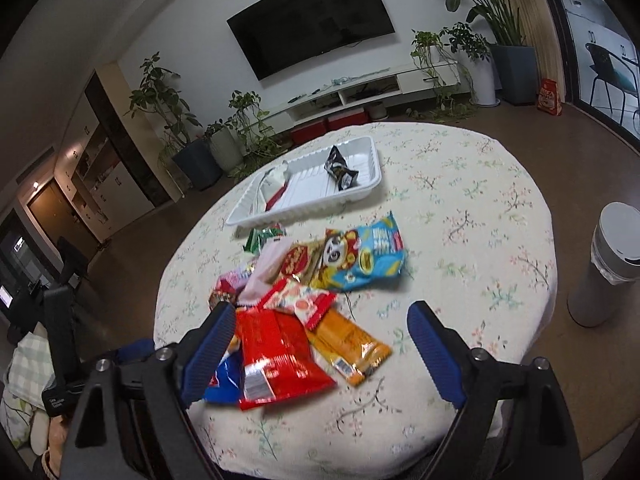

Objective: Organize snacks
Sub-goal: 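Withdraw both tools from the tray back toward the snack pile, then grasp the blue Tipo cake packet with the left tool while the right tool grasps the red packet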

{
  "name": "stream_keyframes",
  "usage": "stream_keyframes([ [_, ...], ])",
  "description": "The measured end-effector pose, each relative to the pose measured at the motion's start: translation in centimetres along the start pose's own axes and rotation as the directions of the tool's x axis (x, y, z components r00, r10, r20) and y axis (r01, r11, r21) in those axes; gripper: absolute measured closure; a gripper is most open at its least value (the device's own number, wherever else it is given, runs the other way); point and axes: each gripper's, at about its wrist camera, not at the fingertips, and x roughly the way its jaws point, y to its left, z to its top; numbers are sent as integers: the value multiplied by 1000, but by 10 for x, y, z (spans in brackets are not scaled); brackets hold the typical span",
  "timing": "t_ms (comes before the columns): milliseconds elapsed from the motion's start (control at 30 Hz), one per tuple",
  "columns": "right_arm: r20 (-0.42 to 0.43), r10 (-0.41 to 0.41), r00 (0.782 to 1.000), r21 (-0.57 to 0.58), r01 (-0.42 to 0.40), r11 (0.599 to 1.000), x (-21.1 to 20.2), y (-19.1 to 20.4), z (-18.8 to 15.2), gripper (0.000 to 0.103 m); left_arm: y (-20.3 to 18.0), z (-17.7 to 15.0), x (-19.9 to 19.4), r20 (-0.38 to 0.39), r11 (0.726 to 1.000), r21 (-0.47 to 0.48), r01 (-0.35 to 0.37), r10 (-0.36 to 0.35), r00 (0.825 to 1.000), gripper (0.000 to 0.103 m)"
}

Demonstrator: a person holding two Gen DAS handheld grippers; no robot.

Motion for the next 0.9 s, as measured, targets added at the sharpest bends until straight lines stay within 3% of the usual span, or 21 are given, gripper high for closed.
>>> stream_keyframes([
  [100, 12, 65, 998, 51, -65, 997, -7, -6, -4, 12, -7, 6, -12, 93, 1000, -1, 16, -16, 996, 0],
  [133, 19, 80, 997, 61, -81, 995, -9, -7, -5, 11, -11, 9, -13, 79, 1000, 17, -7, 5, 997, 0],
  [200, -13, 73, 997, 41, -72, 997, -10, -5, -5, 10, -21, 11, -5, -24, 993, 91, -76, 78, 997, 0],
  [300, -50, 52, 997, 7, -52, 999, -9, -1, -6, 11, -25, 10, -8, 1, 988, 112, -103, 103, 995, 1],
  [467, -94, 36, 995, 43, -33, 999, -4, -5, -7, 11, -37, 15, 0, -47, 984, 155, -86, 94, 994, 1],
  [633, -102, 5, 995, 31, -2, 1000, -5, -5, -10, 11, -45, 30, 12, -88, 996, 91, -15, 24, 996, 1],
  [900, -132, 5, 991, 34, 0, 999, -1, -6, -17, 11, -58, 33, 54, -183, 987, 145, -63, 89, 979, 1],
])
